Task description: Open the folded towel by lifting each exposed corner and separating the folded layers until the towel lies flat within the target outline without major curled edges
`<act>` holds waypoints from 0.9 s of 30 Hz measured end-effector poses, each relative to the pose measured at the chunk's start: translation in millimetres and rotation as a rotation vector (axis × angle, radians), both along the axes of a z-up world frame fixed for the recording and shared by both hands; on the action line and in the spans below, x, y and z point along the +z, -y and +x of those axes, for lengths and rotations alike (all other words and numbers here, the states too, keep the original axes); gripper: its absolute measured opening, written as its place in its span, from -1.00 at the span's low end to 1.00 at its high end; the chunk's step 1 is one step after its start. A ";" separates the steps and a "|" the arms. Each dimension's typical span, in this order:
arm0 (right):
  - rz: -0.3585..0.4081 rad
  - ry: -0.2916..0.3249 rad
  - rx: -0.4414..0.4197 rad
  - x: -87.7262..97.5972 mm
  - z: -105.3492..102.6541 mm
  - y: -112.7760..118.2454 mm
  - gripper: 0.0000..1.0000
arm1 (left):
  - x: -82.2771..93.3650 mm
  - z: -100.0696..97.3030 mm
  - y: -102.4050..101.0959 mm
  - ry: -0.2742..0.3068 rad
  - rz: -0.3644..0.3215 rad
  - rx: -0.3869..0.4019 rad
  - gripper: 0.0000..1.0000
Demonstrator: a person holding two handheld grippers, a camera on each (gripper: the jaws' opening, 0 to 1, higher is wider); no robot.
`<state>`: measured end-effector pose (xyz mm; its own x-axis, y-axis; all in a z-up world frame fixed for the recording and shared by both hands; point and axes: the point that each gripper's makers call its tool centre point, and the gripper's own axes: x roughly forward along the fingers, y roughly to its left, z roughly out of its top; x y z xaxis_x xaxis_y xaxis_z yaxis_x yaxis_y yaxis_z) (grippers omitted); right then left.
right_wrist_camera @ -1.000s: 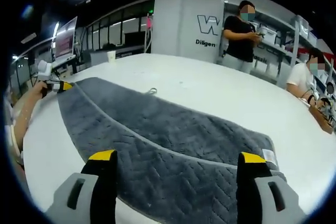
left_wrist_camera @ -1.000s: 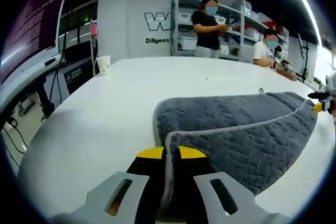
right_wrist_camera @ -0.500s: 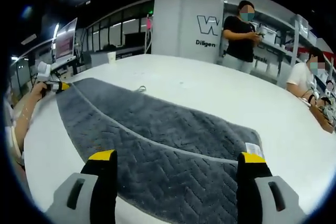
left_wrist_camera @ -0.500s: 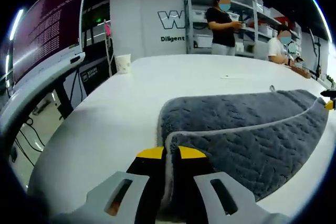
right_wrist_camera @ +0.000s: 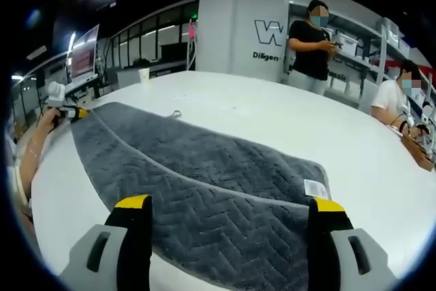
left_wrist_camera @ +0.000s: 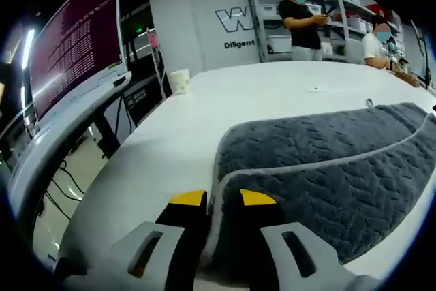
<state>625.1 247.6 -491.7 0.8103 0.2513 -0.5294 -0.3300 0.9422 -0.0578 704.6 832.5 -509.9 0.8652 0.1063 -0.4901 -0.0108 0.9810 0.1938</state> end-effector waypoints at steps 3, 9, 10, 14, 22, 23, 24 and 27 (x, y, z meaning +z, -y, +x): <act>0.000 -0.002 0.003 -0.4 -0.2 0.0 0.89 | 7.2 0.5 -0.7 0.029 -0.019 0.011 -0.37; -0.001 -0.007 0.005 -1.7 -0.2 1.5 0.89 | 5.0 3.6 22.7 0.013 -0.072 -0.070 0.29; -0.001 -0.009 0.005 -2.1 -0.3 1.6 0.89 | 3.8 4.1 28.1 0.007 -0.086 -0.088 0.47; -0.002 -0.011 0.006 -2.8 -0.3 1.4 0.88 | 1.0 5.2 58.5 -0.009 -0.131 -0.206 0.76; -0.001 -0.016 0.004 -4.0 -0.1 2.6 0.88 | 21.7 7.5 100.4 0.078 -0.228 -0.327 0.99; -0.002 -0.018 0.005 -4.5 -0.2 2.6 0.88 | 22.9 8.0 105.0 0.081 -0.245 -0.347 0.99; -0.003 -0.019 0.004 -4.8 -0.4 2.7 0.88 | 25.6 9.0 108.1 0.092 -0.259 -0.361 0.99; -0.001 -0.017 0.004 -4.6 -0.8 2.2 0.87 | 29.4 9.6 112.9 0.108 -0.283 -0.374 0.99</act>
